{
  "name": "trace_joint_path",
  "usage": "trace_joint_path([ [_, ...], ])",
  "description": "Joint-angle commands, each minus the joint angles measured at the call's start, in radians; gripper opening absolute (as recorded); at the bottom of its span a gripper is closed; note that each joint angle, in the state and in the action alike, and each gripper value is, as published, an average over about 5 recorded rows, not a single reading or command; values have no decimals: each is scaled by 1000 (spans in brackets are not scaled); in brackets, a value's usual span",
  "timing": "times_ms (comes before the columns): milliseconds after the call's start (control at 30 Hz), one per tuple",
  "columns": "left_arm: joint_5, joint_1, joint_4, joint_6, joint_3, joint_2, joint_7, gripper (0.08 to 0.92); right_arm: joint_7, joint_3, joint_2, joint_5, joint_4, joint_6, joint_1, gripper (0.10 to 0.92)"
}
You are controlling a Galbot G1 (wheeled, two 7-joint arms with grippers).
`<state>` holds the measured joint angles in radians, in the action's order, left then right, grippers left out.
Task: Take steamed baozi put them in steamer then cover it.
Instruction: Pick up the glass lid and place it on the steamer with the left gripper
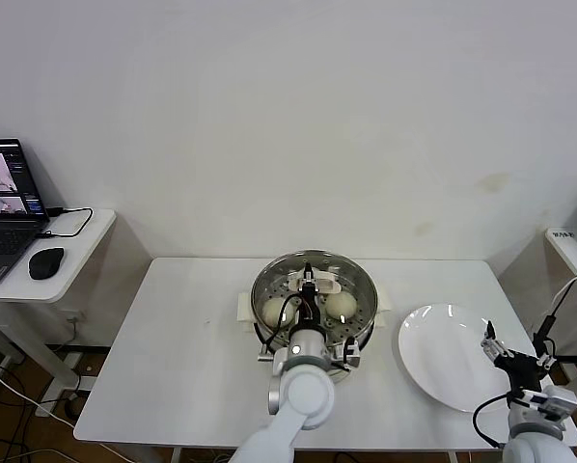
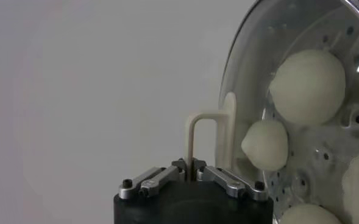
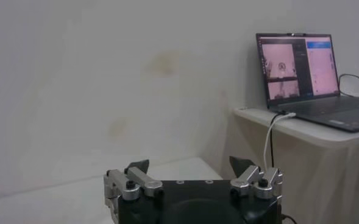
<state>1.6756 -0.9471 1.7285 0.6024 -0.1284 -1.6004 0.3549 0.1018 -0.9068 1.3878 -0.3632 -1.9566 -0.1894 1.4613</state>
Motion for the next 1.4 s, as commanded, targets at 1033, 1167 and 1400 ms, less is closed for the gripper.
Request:
trace_joint_path([
  [1033, -27, -16, -17, -26, 9, 0, -47, 136, -2, 1, 5, 5, 2, 9, 3, 823],
  [1167, -26, -18, 3, -25, 9, 1, -37, 154, -2, 1, 6, 5, 3, 9, 2, 823],
  [1400, -31, -34, 69, -13, -6, 2, -5, 340, -2, 2, 6, 5, 5, 9, 1, 823],
])
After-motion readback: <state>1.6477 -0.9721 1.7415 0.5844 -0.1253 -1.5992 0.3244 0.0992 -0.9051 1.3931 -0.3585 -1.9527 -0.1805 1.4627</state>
